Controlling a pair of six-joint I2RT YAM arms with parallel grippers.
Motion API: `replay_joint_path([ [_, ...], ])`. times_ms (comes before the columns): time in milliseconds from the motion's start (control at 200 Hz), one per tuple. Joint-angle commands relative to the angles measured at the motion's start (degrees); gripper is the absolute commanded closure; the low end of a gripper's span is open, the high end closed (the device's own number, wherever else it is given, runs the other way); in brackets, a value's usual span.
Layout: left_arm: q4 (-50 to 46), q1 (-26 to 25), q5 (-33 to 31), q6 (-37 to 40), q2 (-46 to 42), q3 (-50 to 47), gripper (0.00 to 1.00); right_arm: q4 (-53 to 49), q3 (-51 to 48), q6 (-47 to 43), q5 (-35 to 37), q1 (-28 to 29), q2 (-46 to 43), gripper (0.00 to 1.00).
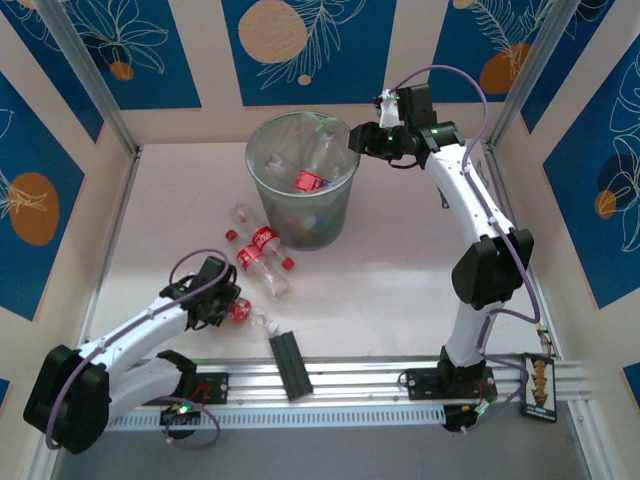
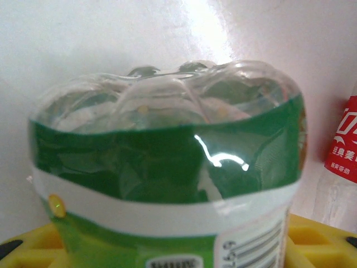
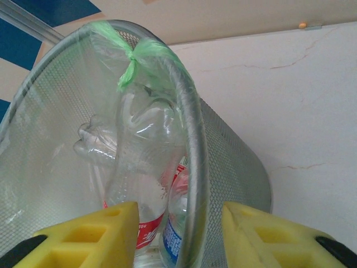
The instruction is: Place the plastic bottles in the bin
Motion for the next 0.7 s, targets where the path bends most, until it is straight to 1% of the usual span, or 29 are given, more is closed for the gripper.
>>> replay_joint_path([
  [0, -1.9, -0.6, -2.0, 1.0, -0.6, 1.9, 0.44, -0.6, -0.8, 0.5, -1.8, 0.5, 1.1, 0.58],
  [75, -3.2, -0.6, -3.1, 2.6, -0.8, 3.3, 0.45, -0.7, -0.8, 0.5, -1.8, 0.5, 1.2, 0.59],
  [170, -5.7, -0.3, -4.5, 4.8, -1.2, 5.2, 0.48, -0.7, -0.8, 0.6, -1.8, 0.5, 1.4, 0.61],
  [300, -9.0, 1.6, -6.5, 9.0, -2.9, 8.6, 0.53, -0.8, -0.7, 0.6, -1.8, 0.5, 1.8, 0.61],
  [490, -13.9, 7.7, -6.6, 16.8, -5.8, 14.5, 0.56, -0.7, -0.7, 0.6, -1.8, 0.5, 2.0, 0.63],
  [600, -16.4, 11.6, -7.4, 24.1, -6.6, 19.9, 0.59, -0.6, -0.6, 0.6, -1.8, 0.6, 2.0, 0.63],
  [695, -17.4, 15.1, -4.9, 31.3, -4.8, 26.6, 0.61, -0.5, -0.5, 0.6, -1.8, 0.5, 2.1, 0.63],
])
